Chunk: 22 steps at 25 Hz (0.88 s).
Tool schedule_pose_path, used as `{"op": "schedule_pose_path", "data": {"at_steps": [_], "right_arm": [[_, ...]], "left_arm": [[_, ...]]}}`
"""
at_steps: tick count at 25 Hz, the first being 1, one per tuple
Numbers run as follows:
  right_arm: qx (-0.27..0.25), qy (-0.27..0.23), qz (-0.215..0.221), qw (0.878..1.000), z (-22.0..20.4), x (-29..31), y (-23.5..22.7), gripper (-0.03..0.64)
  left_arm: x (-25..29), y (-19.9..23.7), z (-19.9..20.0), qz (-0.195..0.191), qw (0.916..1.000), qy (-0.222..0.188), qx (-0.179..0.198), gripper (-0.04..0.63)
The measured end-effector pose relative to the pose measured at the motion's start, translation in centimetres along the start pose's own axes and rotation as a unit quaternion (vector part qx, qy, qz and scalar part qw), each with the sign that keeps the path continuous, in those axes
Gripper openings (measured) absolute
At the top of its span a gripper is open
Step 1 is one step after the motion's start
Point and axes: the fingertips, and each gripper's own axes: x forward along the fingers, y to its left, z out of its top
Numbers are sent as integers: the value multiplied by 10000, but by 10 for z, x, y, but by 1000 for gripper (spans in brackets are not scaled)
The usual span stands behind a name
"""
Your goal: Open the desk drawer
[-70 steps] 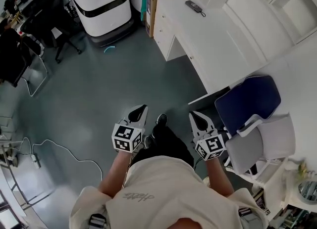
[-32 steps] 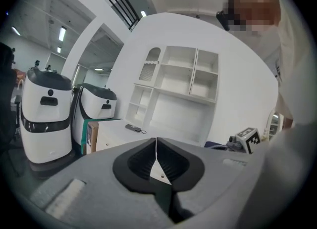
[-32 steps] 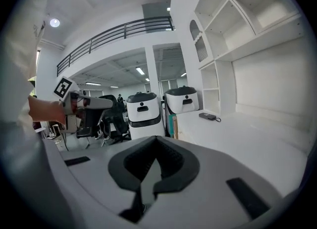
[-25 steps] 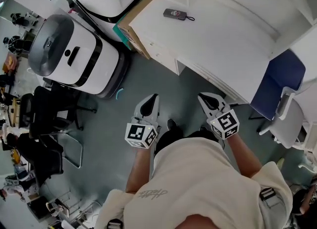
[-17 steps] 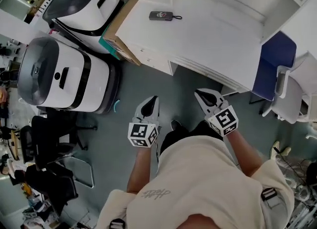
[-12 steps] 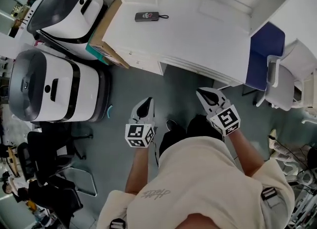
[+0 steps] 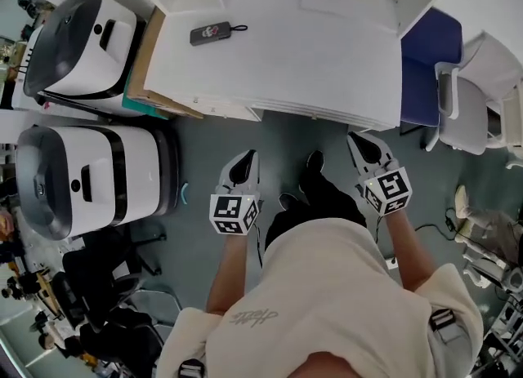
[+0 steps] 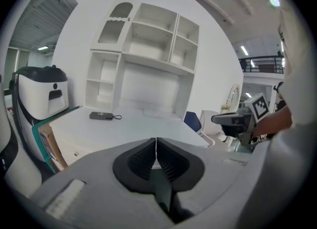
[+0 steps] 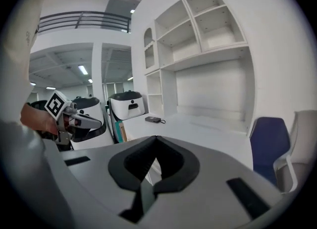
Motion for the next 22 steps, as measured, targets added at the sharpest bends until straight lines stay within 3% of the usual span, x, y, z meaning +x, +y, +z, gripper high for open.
{"op": "schedule_pose_path", "data": {"at_steps": [3, 10, 14, 19, 22], "right_arm": [[249, -220, -108, 9994, 14, 19, -30, -3], [244, -825, -242, 9960, 62, 55, -96, -3], [269, -854, -283, 9956, 69, 56, -120, -3], [-317, -771, -351, 9959, 70, 60, -139, -3], [-178, -912, -300, 9952, 71, 64, -146, -3]], "left_arm": [[27, 0, 37, -96, 9997, -44, 231, 17], [97, -8, 87, -285, 9973, -49, 669, 17], [130, -19, 108, -327, 9964, -72, 783, 17], [161, -27, 122, -285, 9960, -96, 846, 17], [169, -31, 119, -384, 9955, 40, 862, 17]]}}
